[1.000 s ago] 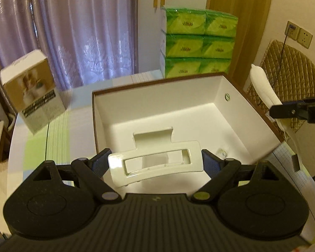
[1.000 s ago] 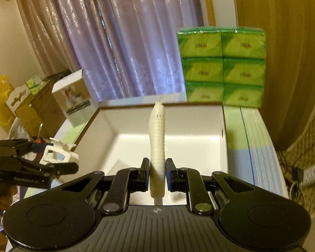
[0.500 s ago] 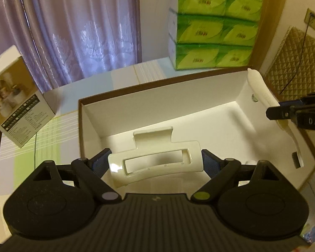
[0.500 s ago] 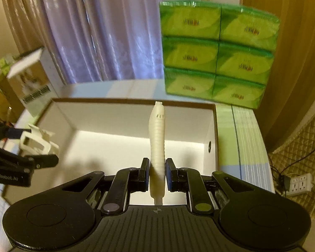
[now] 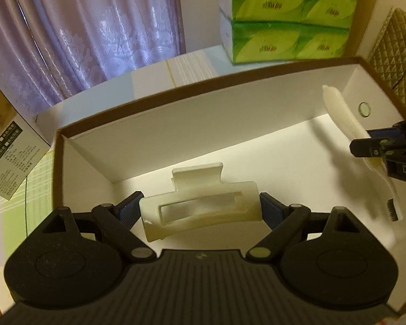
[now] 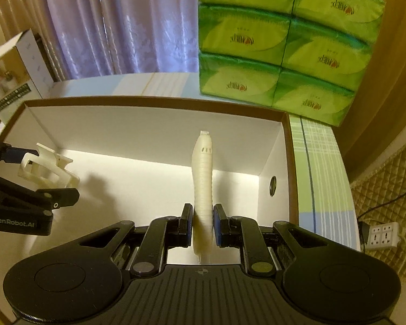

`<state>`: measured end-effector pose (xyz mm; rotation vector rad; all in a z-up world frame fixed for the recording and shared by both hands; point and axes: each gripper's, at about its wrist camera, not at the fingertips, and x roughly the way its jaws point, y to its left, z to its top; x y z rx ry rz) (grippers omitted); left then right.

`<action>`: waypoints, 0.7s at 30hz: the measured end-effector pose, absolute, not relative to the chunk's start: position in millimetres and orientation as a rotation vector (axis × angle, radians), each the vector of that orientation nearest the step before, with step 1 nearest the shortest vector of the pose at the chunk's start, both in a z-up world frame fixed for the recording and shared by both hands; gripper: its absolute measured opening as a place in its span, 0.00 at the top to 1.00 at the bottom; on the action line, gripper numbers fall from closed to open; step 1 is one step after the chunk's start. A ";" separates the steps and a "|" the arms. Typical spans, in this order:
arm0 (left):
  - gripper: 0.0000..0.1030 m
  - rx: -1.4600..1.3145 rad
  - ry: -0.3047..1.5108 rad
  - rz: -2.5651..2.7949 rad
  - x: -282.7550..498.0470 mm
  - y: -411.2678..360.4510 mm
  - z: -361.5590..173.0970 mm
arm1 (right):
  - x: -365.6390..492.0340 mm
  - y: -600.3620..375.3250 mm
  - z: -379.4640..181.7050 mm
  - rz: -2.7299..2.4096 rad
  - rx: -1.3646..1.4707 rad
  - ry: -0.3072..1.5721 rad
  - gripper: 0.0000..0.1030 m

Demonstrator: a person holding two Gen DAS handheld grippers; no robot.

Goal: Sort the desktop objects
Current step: 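Open left tool to drop the clip into the box while right tool releases the toothbrush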

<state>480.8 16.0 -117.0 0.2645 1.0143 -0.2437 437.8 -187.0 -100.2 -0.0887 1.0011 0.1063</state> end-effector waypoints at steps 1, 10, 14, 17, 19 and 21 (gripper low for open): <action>0.15 0.269 1.018 -0.238 483.2 14.9 -119.8 | 439.3 -187.1 -102.0 0.106 -0.095 1.003 0.88; 0.15 0.300 1.042 -0.203 495.0 10.8 -134.7 | 445.5 -182.9 -109.4 0.115 -0.150 1.000 0.88; 0.14 0.297 1.033 -0.203 495.2 12.2 -133.1 | 445.8 -182.5 -111.6 0.122 -0.162 0.992 0.88; 0.13 0.285 1.022 -0.206 494.5 13.7 -128.1 | 445.4 -181.9 -111.5 0.120 -0.165 0.986 0.88; 0.12 0.273 1.016 -0.204 493.8 16.7 -124.7 | 444.5 -182.8 -110.1 0.123 -0.156 0.975 0.87; 0.13 0.267 1.011 -0.206 491.7 19.6 -121.1 | 443.0 -183.6 -107.9 0.122 -0.151 0.965 0.87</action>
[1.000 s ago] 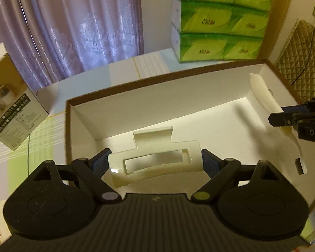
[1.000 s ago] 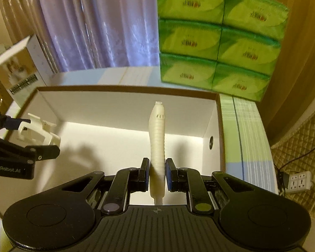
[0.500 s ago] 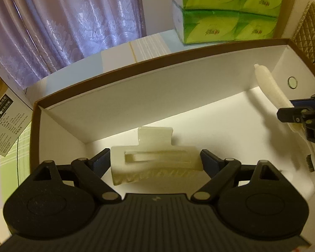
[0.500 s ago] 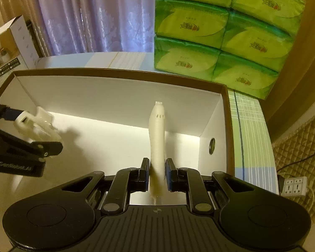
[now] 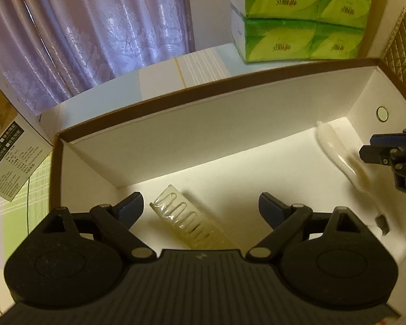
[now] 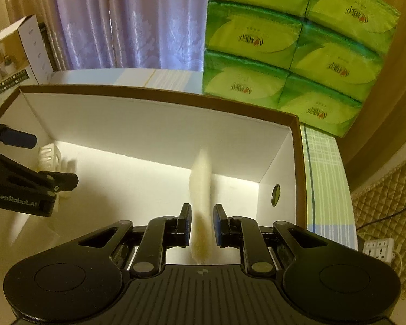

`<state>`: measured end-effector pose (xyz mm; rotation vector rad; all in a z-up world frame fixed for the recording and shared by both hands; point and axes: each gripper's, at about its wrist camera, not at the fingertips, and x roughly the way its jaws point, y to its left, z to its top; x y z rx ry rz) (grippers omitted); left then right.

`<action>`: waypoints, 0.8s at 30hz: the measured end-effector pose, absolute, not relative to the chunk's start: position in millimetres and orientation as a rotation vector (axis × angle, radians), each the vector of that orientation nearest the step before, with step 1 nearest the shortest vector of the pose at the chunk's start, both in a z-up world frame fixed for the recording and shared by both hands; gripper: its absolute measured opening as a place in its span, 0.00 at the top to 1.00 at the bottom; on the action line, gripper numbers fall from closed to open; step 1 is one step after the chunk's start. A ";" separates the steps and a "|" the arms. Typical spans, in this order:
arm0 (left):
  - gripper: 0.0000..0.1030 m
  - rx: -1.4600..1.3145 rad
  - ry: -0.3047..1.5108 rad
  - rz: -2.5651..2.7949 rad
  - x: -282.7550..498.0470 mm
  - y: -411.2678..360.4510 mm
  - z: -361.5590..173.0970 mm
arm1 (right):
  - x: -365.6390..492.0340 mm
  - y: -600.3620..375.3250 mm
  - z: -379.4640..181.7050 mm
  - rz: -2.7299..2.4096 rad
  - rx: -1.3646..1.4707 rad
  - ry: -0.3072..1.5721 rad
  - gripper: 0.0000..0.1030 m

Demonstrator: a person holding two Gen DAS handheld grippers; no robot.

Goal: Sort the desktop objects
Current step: 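Open left tool to drop the clip into the box while right tool releases the toothbrush, then withdraw both tools from the box back toward the remaining table items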

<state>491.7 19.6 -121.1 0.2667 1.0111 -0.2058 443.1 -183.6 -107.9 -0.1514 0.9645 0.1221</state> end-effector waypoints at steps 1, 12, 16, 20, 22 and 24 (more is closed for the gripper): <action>0.13 0.263 1.010 -0.213 490.5 20.4 -119.3 | 441.9 -183.9 -106.4 0.125 -0.150 0.960 0.84; 0.08 0.248 0.949 -0.232 457.7 29.4 -88.5 | 404.8 -176.1 -74.8 0.181 -0.157 0.877 0.16; 0.04 0.231 0.927 -0.210 438.2 35.4 -73.0 | 388.8 -179.1 -63.4 0.194 -0.112 0.865 0.09; 0.04 0.209 0.908 -0.187 416.6 40.6 -56.4 | 370.4 -178.6 -53.5 0.197 -0.097 0.855 0.04; 0.04 0.197 0.906 -0.179 405.0 43.4 -48.2 | 360.3 -179.6 -47.8 0.196 -0.081 0.848 0.02; 0.04 0.192 0.905 -0.161 394.2 44.7 -41.7 | 350.1 -180.9 -41.4 0.198 -0.057 0.837 0.02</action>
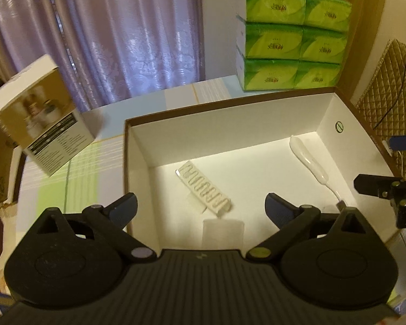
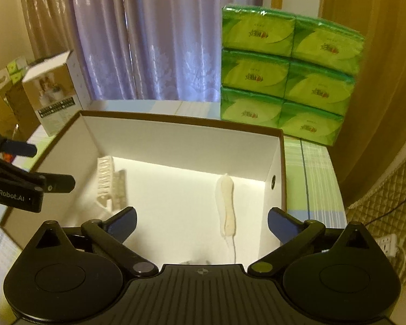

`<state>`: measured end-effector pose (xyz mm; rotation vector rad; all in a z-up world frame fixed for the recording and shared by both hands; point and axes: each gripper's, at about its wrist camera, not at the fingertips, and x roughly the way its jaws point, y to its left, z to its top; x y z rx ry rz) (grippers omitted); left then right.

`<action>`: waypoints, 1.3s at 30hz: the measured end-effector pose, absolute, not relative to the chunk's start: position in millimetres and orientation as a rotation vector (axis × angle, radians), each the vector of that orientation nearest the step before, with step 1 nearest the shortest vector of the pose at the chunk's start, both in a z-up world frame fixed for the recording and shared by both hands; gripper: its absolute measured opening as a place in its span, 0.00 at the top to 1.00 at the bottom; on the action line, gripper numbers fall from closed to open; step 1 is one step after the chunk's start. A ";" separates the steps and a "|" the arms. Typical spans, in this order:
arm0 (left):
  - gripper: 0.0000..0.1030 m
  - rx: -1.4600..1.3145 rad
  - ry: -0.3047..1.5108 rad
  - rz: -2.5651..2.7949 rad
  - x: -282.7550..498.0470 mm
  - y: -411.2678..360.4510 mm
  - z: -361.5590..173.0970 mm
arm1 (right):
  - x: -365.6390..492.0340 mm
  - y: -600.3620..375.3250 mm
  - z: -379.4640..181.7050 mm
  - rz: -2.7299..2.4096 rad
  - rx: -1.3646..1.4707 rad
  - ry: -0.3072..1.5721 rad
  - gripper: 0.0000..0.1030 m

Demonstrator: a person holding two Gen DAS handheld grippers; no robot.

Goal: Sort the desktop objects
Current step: 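Withdraw both tools from the box back toward the remaining table items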

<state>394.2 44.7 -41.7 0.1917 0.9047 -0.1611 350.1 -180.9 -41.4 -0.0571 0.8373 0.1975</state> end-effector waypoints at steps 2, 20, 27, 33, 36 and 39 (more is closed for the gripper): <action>0.04 0.185 0.907 -0.143 382.1 45.6 -35.4 | 339.9 -182.6 -35.7 0.194 -0.033 0.831 0.02; 0.04 0.144 0.866 -0.069 264.9 39.1 -2.2 | 234.0 -195.6 -7.3 0.149 0.048 0.785 0.02; 0.04 0.139 0.875 -0.053 219.8 30.8 -2.0 | 187.7 -191.3 -6.8 0.169 0.028 0.792 0.02; 0.04 0.131 0.878 -0.047 185.5 26.5 0.3 | 156.3 -189.6 -6.7 0.189 0.030 0.800 0.02; 0.04 0.135 0.877 -0.042 169.7 23.8 0.4 | 143.2 -189.5 -6.6 0.204 0.033 0.807 0.02; 0.04 0.139 0.883 -0.036 156.3 20.9 -0.9 | 131.3 -189.1 -7.9 0.209 0.023 0.817 0.02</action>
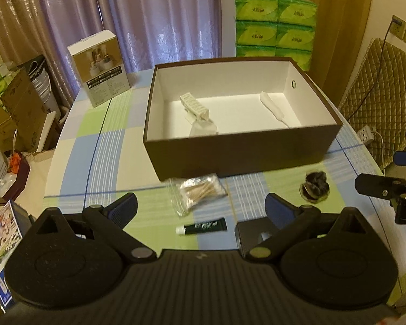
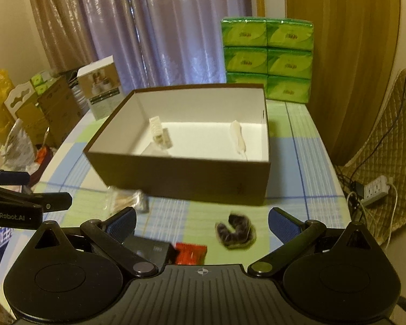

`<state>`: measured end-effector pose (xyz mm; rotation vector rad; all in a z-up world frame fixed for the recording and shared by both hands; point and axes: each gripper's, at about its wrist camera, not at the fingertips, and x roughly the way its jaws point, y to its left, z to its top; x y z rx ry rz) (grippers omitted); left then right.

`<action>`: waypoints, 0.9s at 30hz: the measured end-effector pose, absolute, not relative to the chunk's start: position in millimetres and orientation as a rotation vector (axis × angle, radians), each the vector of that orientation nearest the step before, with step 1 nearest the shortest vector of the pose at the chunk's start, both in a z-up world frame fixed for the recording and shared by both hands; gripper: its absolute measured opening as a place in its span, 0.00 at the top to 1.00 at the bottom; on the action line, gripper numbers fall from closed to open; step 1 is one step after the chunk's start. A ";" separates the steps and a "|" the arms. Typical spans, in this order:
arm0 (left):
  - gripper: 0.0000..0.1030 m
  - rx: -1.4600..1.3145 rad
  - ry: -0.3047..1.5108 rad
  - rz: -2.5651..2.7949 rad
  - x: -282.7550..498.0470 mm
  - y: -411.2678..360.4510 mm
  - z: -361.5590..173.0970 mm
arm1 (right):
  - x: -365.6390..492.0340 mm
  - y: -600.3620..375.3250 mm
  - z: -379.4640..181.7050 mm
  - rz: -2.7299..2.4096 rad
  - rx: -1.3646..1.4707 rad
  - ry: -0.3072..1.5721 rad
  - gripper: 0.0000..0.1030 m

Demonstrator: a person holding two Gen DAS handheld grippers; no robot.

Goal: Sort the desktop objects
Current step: 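Withdraw both tools from the box back toward the remaining table items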

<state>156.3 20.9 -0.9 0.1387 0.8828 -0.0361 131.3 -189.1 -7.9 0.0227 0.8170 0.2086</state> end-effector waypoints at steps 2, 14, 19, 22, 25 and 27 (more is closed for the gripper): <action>0.04 0.139 0.887 -0.034 148.5 19.1 -2.0 | 125.1 -189.6 -10.0 0.211 0.018 0.825 0.02; 0.04 0.138 0.926 -0.033 116.5 6.6 -15.7 | 95.9 -198.3 -25.8 0.201 0.010 0.885 0.02; 0.04 0.139 0.943 -0.044 105.7 0.4 -22.1 | 82.8 -202.3 -36.6 0.192 0.013 0.924 0.02; 0.04 0.143 0.951 -0.045 101.1 -2.7 -25.3 | 75.9 -205.6 -42.1 0.186 0.019 0.946 0.02; 0.04 0.145 0.962 -0.045 97.1 -4.8 -28.6 | 70.3 -208.4 -47.8 0.176 0.022 0.965 0.02; 0.04 0.145 0.969 -0.049 94.8 -6.6 -30.6 | 66.7 -209.6 -51.3 0.174 0.022 0.977 0.02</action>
